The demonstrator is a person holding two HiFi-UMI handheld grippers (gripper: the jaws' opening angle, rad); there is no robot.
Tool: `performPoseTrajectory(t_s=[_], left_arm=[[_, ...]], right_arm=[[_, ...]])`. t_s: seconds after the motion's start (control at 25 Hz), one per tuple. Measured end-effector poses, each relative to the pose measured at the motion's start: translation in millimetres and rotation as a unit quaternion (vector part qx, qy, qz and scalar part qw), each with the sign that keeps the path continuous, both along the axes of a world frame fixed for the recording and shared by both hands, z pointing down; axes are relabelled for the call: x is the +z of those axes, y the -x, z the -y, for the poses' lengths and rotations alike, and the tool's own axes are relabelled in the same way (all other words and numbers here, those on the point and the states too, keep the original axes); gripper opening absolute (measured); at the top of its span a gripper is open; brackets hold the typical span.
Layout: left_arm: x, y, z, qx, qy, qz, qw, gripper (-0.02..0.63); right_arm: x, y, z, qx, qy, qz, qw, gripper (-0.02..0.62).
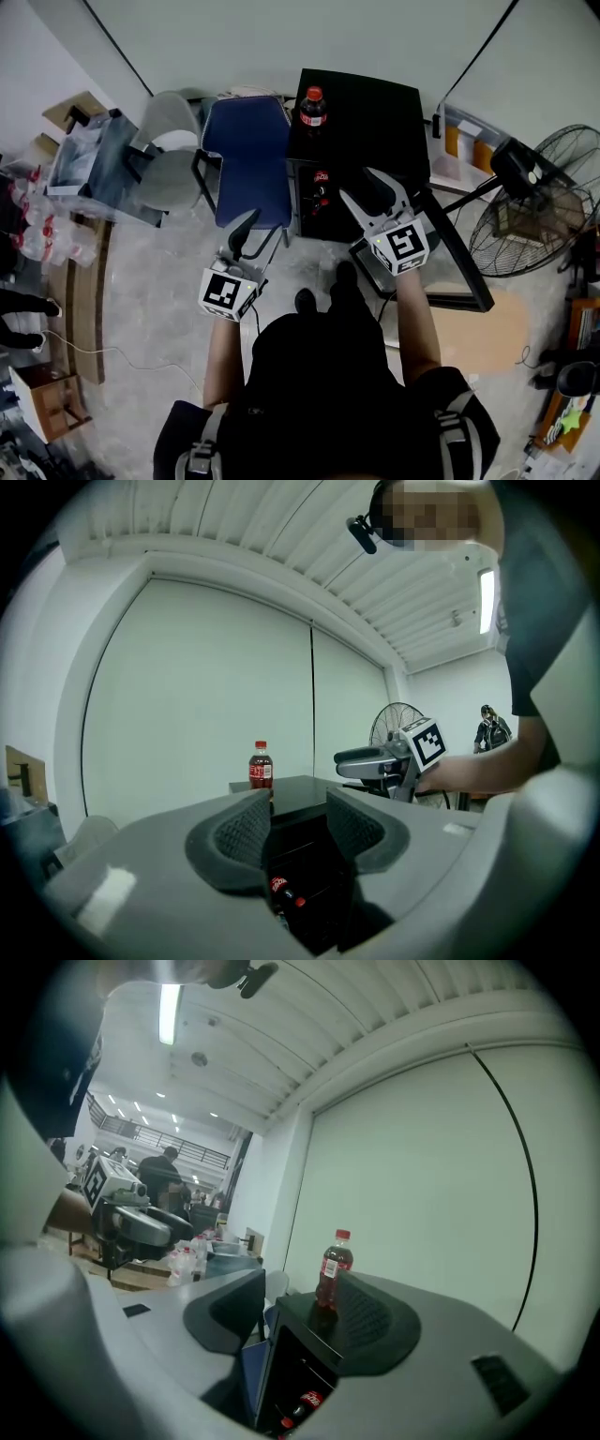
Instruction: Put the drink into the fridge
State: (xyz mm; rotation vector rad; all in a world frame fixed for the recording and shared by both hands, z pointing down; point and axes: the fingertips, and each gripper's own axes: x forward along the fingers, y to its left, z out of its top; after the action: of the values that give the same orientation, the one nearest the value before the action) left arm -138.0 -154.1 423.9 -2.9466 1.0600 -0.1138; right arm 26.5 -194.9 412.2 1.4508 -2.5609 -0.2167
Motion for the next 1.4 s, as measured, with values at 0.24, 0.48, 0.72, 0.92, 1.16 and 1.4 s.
performPoseTrajectory(t_s=[0.24,0.48,0.72,0.92,1.16,1.4], left_arm=[[-1.1,7.7,6.8,-0.012,0.0,-0.006,0.9999,0.186],[-3.9,12.1,16.2,-0.026,-0.011,-0.005,0.9996,0.184],[-8.5,13.2,29.4,-0.039,-0.009,-0.004,0.9992,0.183],[-5.5,15.6,41.3,-0.054,-0.005,0.004,0.9985,0.183],[-9.1,17.0,62.5,-0.072,-0.007,0.006,0.9974,0.183],[-9.6,18.8,84.9,-0.091,-0.007,0.008,0.9958,0.181]], right_arm=[[-11.8,2.4,16.7,-0.003,-0.012,0.003,1.0,0.232],[-19.4,4.1,37.2,-0.009,-0.017,-0.011,1.0,0.227],[-18.2,7.4,62.6,-0.022,-0.004,-0.025,0.999,0.224],[-20.9,8.8,86.9,-0.034,-0.006,-0.019,0.999,0.224],[-24.9,14.7,121.5,-0.052,-0.004,-0.022,0.998,0.222],[-32.8,16.6,156.3,-0.055,-0.006,-0.015,0.998,0.219]])
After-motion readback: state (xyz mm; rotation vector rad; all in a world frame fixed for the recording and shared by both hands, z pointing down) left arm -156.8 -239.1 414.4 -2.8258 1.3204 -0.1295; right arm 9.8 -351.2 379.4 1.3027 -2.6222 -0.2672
